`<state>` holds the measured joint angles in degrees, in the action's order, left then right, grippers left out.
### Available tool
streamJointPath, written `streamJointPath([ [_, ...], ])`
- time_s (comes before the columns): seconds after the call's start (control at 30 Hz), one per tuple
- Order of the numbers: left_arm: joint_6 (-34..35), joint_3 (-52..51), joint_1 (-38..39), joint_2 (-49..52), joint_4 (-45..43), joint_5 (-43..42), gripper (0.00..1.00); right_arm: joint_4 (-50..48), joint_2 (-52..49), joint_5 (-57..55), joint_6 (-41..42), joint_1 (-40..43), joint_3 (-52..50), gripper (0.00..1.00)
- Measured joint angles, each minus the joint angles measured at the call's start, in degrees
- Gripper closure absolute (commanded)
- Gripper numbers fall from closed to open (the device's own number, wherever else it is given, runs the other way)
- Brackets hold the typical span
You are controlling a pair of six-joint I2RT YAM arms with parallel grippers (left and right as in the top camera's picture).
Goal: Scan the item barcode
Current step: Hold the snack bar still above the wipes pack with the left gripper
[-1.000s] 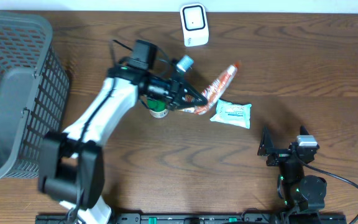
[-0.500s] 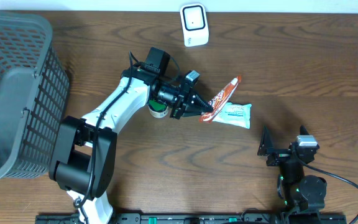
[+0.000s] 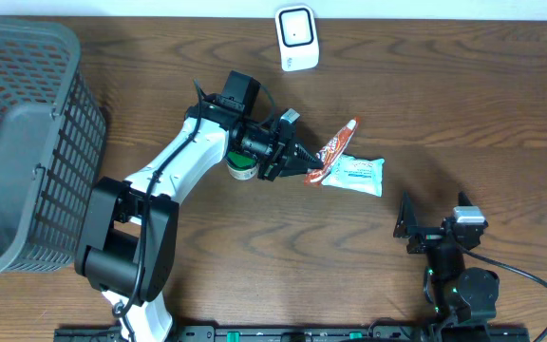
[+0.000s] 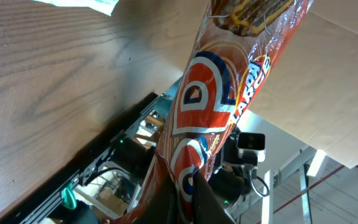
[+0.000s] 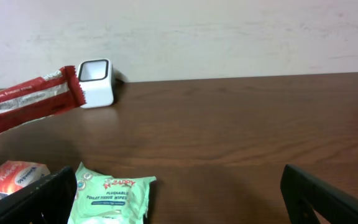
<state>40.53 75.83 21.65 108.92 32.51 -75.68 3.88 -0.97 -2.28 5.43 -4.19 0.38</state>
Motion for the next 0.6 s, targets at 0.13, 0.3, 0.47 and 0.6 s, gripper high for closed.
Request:
streamJointPath([
  [0.13, 0.0, 0.0, 0.0, 0.0, 0.0, 0.26, 0.93, 0.0, 0.0, 0.0, 0.02, 0.0, 0.0, 0.01],
  [0.3, 0.02, 0.0, 0.0, 0.0, 0.0, 0.66, 0.92, 0.0, 0.0, 0.0, 0.0, 0.0, 0.0, 0.01],
  [0.47, 0.13, 0.0, 0.0, 0.0, 0.0, 0.68, 0.93, 0.0, 0.0, 0.0, 0.0, 0.0, 0.0, 0.01],
  [0.6, 0.17, 0.0, 0.0, 0.0, 0.0, 0.68, 0.93, 0.0, 0.0, 0.0, 0.0, 0.0, 0.0, 0.01],
])
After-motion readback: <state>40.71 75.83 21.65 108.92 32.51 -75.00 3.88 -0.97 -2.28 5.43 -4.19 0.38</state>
